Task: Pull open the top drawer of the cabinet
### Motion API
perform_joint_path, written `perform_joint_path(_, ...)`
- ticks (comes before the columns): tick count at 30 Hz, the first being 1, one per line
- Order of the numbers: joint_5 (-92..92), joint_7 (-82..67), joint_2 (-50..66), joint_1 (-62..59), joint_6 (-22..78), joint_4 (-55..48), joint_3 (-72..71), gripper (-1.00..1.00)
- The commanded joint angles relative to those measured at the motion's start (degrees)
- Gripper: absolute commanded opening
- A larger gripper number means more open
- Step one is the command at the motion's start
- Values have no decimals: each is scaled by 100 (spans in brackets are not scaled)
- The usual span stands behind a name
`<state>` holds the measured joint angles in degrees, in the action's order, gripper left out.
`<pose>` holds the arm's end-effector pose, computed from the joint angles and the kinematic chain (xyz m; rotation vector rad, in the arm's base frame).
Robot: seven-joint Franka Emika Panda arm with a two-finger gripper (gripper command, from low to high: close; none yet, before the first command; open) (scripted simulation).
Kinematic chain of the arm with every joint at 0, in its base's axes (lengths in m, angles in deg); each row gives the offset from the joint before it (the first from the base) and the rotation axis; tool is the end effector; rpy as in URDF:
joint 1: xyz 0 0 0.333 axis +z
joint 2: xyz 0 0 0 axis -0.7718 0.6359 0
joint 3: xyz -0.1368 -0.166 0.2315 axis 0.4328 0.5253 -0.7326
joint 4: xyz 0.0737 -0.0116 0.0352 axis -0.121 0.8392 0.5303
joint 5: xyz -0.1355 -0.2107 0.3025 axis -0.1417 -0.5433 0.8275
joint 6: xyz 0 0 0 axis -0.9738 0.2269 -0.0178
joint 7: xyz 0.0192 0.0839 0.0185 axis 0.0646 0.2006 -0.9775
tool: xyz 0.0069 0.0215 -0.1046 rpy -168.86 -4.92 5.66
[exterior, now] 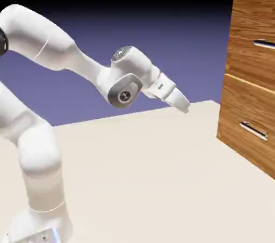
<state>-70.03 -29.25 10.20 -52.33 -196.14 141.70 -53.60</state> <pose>0.3944 0.0014 0.4729 -2.4527 0.9724 -1.0828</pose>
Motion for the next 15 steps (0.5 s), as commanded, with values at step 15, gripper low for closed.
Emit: perform_joint_path(15,3218,-1059,-52,-3115,-139,-2064,-3017,0)
